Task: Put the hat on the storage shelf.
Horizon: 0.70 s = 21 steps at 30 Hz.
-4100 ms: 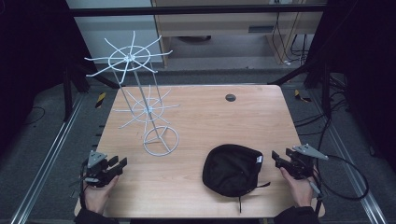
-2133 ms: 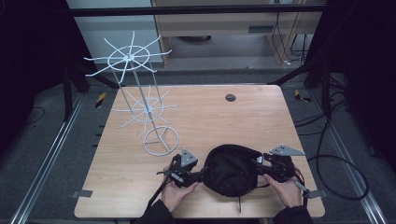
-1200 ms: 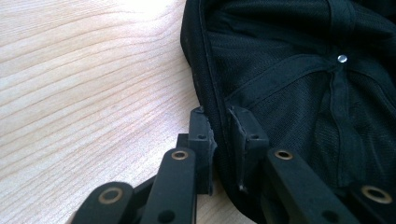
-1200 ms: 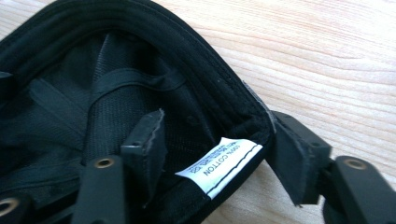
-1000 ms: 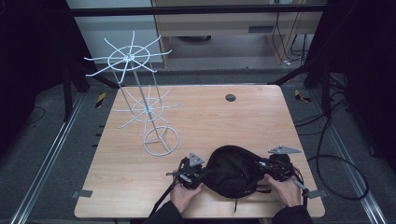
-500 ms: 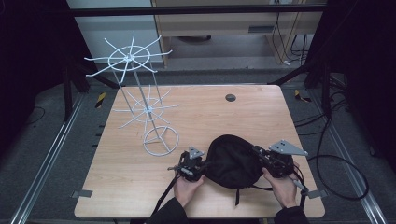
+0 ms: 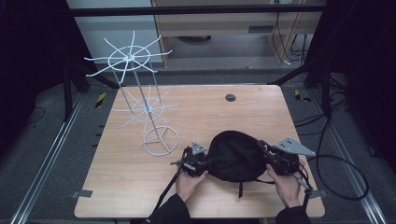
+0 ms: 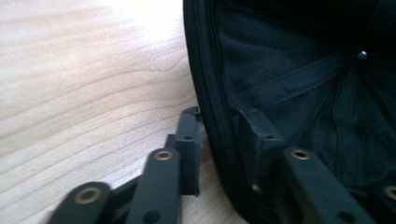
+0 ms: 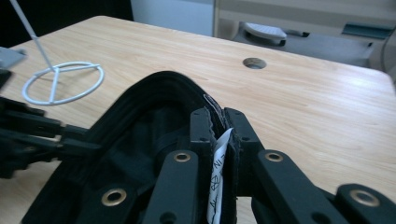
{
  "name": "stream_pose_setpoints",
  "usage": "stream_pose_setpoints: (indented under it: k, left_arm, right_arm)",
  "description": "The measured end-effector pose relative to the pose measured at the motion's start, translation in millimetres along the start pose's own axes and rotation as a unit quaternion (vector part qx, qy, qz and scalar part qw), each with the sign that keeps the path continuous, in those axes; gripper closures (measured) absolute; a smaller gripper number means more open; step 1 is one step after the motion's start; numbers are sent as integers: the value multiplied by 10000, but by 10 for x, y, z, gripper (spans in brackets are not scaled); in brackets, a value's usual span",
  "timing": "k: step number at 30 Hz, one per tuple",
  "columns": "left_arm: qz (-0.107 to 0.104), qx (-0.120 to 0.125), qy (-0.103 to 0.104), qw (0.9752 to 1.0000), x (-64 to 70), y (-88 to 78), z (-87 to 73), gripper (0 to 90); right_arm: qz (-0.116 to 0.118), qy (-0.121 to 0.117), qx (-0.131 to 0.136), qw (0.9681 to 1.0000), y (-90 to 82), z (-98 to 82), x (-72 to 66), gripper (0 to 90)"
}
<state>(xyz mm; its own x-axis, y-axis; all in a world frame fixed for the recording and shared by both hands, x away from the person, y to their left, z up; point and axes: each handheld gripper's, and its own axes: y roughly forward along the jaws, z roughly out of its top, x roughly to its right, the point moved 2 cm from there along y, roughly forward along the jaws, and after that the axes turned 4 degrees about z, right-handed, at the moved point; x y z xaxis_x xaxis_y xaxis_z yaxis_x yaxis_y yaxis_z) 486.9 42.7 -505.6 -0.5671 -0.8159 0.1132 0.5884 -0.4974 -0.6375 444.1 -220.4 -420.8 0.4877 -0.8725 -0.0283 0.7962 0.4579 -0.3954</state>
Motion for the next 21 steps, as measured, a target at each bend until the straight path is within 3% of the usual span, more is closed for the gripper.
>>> stream_pose_setpoints:
  k: [3,5,8,11,14,16,17,21]
  left_arm:
    - [-51,-31,253,9997,37,-83,-14,635]
    - [-80,-67,311,9995,55,-113,-31,648]
    - [-75,-111,307,9994,64,-112,-42,701]
    - [-100,-33,125,9999,28,-84,-22,759]
    - [18,101,-93,9999,-49,-41,22,807]
    - [115,143,-101,9998,-80,-15,47,811]
    - [115,143,-101,9998,-80,-15,47,813]
    - [241,240,-220,9992,-126,46,70,814]
  right_arm:
    - [-122,-49,56,9999,-15,7,8,829]
    - [-176,-110,77,9998,-20,11,2,829]
    - [-164,-165,128,9996,-21,21,-18,829]
    - [-8,-244,236,9994,-32,53,-74,830]
    - [442,-285,416,9977,-50,107,-165,830]
    - [680,-299,451,9962,-41,118,-213,831]
    - [680,-299,451,9962,-41,118,-213,831]
    - [1275,-234,425,9906,17,101,-342,832]
